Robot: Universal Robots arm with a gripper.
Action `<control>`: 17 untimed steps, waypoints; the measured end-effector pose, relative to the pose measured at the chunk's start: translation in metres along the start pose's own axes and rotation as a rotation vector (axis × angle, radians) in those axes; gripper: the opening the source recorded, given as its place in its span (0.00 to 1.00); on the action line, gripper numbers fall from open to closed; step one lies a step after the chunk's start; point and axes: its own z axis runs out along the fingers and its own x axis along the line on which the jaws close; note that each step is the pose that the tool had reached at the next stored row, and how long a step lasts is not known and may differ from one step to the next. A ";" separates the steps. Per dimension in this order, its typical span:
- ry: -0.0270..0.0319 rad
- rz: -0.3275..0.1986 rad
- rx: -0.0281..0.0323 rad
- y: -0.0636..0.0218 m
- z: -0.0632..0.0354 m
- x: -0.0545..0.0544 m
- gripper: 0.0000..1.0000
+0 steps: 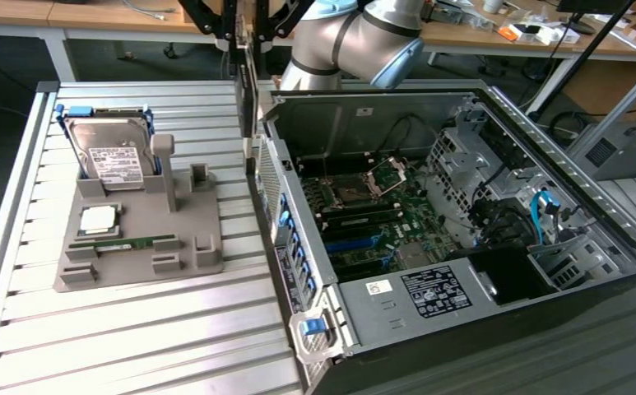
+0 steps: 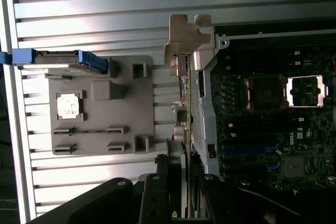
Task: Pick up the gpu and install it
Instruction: 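Pick up the gpu and move the gpu toward the slot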
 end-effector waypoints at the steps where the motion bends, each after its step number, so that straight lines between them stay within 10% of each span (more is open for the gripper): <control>1: 0.0001 0.000 0.0002 0.0000 0.0001 0.000 0.27; 17: -0.0002 0.000 0.0025 -0.0002 0.0033 -0.001 0.27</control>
